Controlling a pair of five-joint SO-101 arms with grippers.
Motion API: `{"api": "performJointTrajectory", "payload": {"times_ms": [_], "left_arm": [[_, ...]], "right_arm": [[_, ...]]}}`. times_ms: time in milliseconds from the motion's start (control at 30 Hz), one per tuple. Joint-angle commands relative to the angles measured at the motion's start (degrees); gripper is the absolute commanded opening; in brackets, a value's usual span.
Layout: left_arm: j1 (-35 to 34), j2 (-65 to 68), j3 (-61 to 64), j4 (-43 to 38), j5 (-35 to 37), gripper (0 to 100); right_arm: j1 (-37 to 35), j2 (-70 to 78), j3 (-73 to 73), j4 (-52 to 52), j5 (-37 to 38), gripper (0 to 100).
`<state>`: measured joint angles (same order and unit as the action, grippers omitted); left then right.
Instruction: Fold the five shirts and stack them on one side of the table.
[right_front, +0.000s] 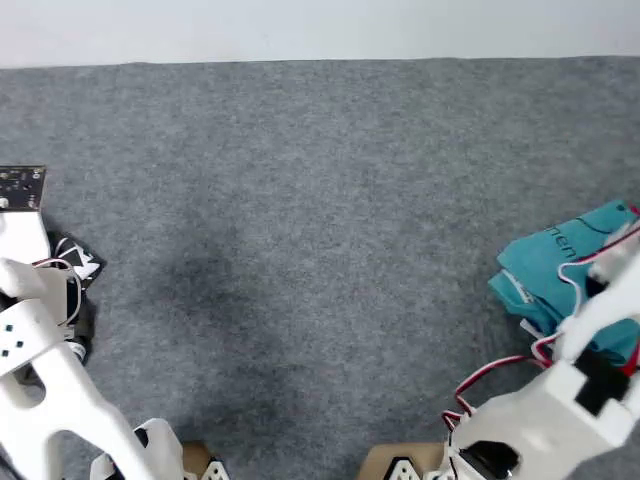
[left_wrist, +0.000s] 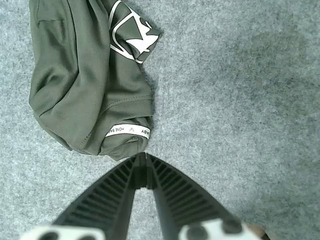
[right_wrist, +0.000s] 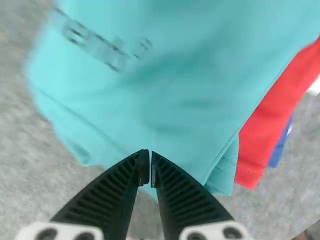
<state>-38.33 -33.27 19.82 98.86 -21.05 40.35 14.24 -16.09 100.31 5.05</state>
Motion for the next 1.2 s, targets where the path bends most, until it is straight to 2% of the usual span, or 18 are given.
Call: {"api": "performJointTrajectory", "payload": {"times_ms": [0,200,467,633,867,1000,1167], "left_arm": [[0.1,-1.2,-0.3,1.5,-0.4,0],[0.1,-1.2,-0.3,1.5,-0.4,0],[0.2,-1.3,-0.3,1.5,-0.2,0],[0.1,-1.3,-0.3,1.5,-0.1,0],[0.1,-1.3,-0.3,1.5,-0.1,0],[0.2,-1.3,-0.3,1.5,-0.1,0],[0.3,-1.3,-0.3,1.5,-0.1,0]], "right_arm": [[1.0,3.6,2.6,1.7,0.7,1.0],[2.9,5.7,3.4,2.1,0.7,1.0],[2.7,-12.4,3.4,1.2,0.8,1.0],[4.4,-18.9,3.7,-9.5,0.8,1.0],[7.7,-9.0,3.8,-30.3,1.4,1.0],[9.5,-0.6,3.5,-35.8,6.6,1.0],[13.2,6.4,3.4,-38.5,8.7,1.0]]}}
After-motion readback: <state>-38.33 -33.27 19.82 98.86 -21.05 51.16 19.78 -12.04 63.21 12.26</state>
